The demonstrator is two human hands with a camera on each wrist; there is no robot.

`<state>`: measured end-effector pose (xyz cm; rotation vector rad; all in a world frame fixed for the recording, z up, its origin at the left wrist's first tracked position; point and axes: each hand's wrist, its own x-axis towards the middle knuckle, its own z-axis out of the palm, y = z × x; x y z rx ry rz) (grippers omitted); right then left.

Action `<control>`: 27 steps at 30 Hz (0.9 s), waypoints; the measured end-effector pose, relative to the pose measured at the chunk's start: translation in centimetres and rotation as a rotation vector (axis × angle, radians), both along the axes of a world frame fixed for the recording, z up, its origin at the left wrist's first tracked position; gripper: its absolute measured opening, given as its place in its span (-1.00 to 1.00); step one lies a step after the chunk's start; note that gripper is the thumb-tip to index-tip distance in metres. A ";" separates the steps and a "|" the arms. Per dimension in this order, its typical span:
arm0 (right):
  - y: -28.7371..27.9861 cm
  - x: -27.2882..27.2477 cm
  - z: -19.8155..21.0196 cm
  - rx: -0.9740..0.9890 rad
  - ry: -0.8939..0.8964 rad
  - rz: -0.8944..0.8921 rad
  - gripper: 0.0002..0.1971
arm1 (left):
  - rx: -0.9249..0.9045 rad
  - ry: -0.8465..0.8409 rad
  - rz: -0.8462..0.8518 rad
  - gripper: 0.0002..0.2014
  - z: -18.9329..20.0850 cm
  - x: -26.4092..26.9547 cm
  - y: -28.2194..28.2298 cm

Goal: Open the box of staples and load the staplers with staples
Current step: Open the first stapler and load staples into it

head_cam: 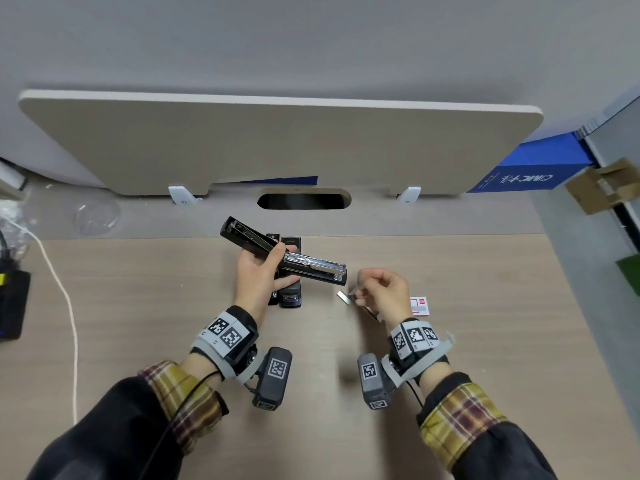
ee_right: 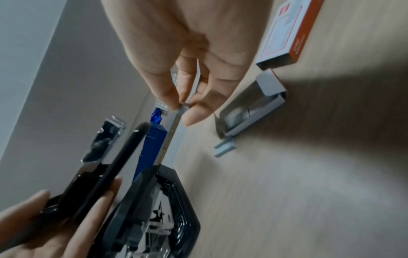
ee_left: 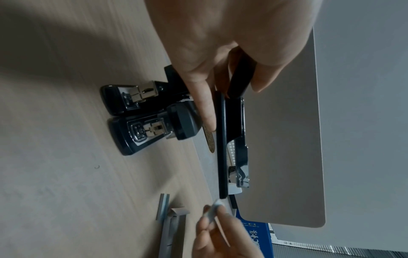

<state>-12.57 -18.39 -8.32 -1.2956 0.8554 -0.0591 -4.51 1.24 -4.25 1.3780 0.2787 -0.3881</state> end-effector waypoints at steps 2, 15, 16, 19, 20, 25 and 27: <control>-0.2 0.4 1.2 -0.025 -0.068 -0.032 -0.96 | 0.000 0.003 -0.005 -0.72 0.0 -0.1 -0.2; 0.5 2.4 5.0 -0.514 -0.186 0.420 -0.87 | 0.017 0.003 0.008 -0.68 0.2 -0.5 -1.6; 0.5 2.4 4.9 -0.527 -0.186 0.426 -0.88 | 0.013 0.004 0.009 -0.70 0.2 -0.5 -1.7; 0.6 2.7 4.9 -0.564 -0.192 0.457 -0.88 | 0.003 0.005 0.017 -0.76 0.3 -0.5 -1.8; 0.6 2.8 4.8 -0.581 -0.191 0.477 -0.88 | -0.001 0.004 0.017 -0.81 0.4 -0.4 -1.8; 0.4 3.4 4.9 -0.663 -0.144 0.570 -0.87 | -0.007 0.004 0.007 -0.96 0.7 -0.4 -2.1; 0.4 3.4 4.9 -0.680 -0.147 0.559 -0.88 | -0.016 0.009 0.010 -0.95 0.7 -0.4 -2.1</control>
